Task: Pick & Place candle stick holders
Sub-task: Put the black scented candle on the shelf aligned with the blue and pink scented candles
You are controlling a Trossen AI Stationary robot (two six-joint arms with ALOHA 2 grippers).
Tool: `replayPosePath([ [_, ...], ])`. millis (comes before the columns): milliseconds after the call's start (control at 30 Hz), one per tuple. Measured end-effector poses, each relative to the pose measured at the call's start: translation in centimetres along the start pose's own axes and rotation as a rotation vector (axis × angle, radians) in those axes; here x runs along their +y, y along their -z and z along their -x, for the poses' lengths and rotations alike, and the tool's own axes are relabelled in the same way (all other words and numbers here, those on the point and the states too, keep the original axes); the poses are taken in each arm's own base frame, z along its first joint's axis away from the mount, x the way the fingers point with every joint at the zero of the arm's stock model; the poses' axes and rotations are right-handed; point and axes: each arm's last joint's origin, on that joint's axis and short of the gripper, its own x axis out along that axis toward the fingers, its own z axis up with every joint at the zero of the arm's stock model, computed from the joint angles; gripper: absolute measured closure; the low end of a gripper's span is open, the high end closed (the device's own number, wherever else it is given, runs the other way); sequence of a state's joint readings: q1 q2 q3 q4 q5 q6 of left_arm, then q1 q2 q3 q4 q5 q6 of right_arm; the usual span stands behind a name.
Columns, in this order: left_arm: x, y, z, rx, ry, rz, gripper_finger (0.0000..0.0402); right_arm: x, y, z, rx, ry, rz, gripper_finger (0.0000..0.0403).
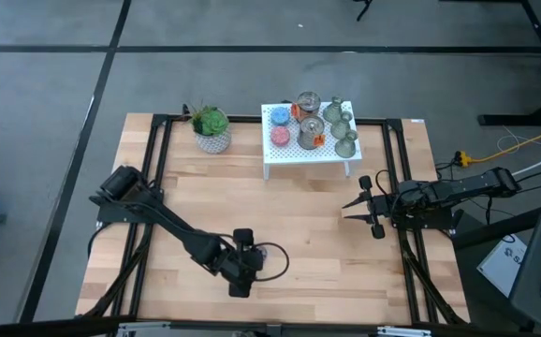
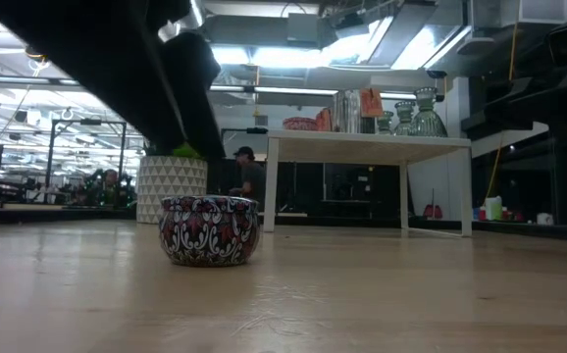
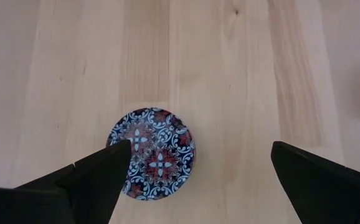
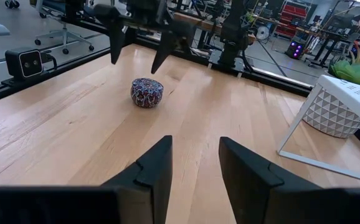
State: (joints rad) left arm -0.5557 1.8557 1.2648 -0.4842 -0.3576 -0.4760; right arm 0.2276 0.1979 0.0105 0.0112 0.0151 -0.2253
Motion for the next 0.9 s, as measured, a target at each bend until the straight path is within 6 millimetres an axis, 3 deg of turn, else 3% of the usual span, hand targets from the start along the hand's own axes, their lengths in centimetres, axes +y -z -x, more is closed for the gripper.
replayPosePath([
  [700,0.2,-0.1,-0.4,-0.028,-0.059,-0.024,0.0017,0.0,0.0,0.0,0.000,0.000,0.000,0.0268],
  [900,1.3,-0.6,-0.9,-0.007,-0.042,0.071,0.0017,0.0,0.0,0.0,0.000,0.000,0.000,0.0268],
])
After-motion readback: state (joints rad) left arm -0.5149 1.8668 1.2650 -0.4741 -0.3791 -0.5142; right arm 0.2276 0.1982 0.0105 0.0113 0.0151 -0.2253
